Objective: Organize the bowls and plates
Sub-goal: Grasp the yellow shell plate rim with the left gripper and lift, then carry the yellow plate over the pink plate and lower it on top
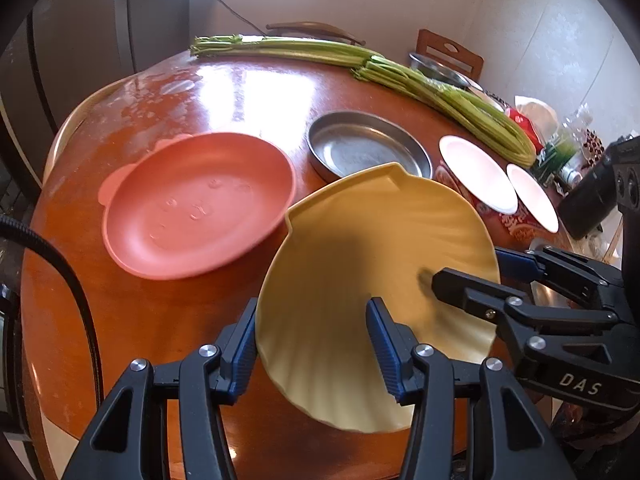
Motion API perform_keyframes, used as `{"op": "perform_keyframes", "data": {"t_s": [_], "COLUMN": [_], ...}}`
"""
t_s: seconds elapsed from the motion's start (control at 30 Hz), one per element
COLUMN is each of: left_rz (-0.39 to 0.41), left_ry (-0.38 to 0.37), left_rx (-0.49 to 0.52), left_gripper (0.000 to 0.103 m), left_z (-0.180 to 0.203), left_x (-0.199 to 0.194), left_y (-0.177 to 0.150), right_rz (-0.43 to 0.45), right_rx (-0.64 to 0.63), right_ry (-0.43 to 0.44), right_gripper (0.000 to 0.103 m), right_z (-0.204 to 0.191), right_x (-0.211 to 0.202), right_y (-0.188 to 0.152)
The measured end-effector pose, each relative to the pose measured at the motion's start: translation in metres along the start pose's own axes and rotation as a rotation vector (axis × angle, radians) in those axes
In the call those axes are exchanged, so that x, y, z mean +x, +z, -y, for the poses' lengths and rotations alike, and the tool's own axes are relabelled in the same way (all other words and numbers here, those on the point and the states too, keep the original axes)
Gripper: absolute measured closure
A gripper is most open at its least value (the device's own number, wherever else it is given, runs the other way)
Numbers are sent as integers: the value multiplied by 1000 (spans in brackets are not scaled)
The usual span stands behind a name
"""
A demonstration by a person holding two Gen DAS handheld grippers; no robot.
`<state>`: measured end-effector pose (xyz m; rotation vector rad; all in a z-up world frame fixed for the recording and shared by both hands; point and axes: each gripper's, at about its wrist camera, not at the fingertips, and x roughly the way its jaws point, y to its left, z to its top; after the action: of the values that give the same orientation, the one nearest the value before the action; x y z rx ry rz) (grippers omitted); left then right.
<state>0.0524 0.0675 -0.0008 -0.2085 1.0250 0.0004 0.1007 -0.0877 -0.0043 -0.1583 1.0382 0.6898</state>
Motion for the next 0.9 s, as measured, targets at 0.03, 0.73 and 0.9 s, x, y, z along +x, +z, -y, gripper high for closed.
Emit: {"op": "perform_keyframes", "data": {"t_s": [0.03,0.73,0.9], "left_rz": [7,128,154], "left_ry": [3,76,91], "left_rx": [-3,-84,-92], "left_gripper": [51,51,51], "left_z": [-2,-53,-65], "left_x": [-2,-46,-53], "left_y": [2,46,57], "right_rz": [3,51,68], "right_rx": [-4,-113,-117], "right_ry": [3,43,54], "right_gripper": [52,52,52], "right_z": [-2,-57,-69], "right_x": [-1,2,6], "right_y": [3,75,92]}}
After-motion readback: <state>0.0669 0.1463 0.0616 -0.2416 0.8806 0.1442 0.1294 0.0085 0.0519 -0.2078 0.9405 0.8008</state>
